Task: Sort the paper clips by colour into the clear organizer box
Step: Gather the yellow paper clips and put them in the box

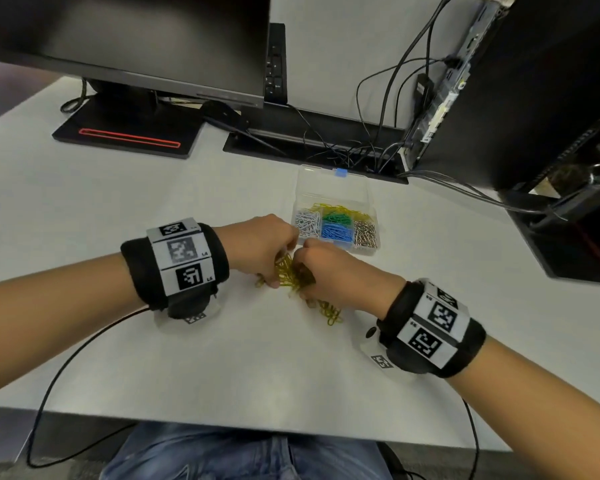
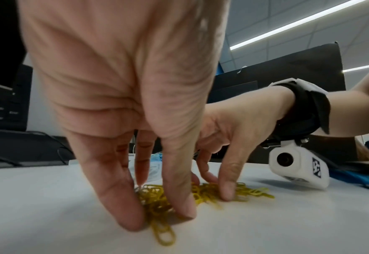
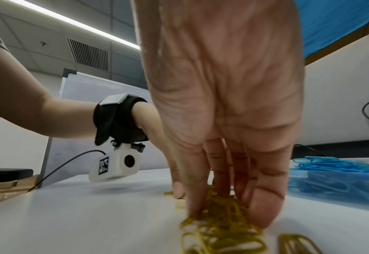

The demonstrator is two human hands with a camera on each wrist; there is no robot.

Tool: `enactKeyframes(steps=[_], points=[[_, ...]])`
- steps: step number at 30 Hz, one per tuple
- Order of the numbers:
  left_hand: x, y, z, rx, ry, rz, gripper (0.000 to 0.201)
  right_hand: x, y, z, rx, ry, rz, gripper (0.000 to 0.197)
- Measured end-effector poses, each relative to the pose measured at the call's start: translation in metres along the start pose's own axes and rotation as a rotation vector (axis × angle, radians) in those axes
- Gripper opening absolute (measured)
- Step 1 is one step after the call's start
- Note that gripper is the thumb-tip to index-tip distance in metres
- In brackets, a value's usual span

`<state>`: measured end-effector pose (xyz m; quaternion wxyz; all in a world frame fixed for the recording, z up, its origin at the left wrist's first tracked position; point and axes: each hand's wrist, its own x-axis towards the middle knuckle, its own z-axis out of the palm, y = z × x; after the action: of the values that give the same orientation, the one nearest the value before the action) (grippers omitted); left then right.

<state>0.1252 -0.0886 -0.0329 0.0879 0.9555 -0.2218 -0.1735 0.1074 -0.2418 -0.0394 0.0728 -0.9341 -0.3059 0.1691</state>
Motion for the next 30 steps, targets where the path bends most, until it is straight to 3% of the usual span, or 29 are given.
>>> enactKeyframes(steps=[3,9,15,18,22,25,30], points=[[-0.002,-0.001,0.003,0.0,-0.004,0.024,0.05,0.0,0.003,-0.001,-0.009,0.045,-0.029,0.018],[-0.002,-0.001,0.006,0.015,0.028,0.061,0.032,0.003,0.014,0.0,0.039,0.1,-0.038,0.02],[-0.004,-0.005,0.008,-0.01,0.043,0.011,0.042,-0.004,0.04,-0.026,0.506,0.231,0.112,0.011],[-0.001,-0.006,0.011,-0.018,0.035,0.018,0.036,-0.007,0.055,-0.046,0.681,0.33,0.163,0.01],[0.004,-0.001,0.012,-0.006,0.053,0.085,0.019,0.008,0.077,-0.071,0.62,0.48,0.154,0.009],[0.005,0.003,0.01,0.004,0.053,0.117,0.02,0.03,0.091,-0.075,0.506,0.558,0.142,0.009],[0.004,0.004,0.008,0.031,0.038,0.13,0.024,0.056,0.1,-0.065,0.168,0.48,0.12,0.011]])
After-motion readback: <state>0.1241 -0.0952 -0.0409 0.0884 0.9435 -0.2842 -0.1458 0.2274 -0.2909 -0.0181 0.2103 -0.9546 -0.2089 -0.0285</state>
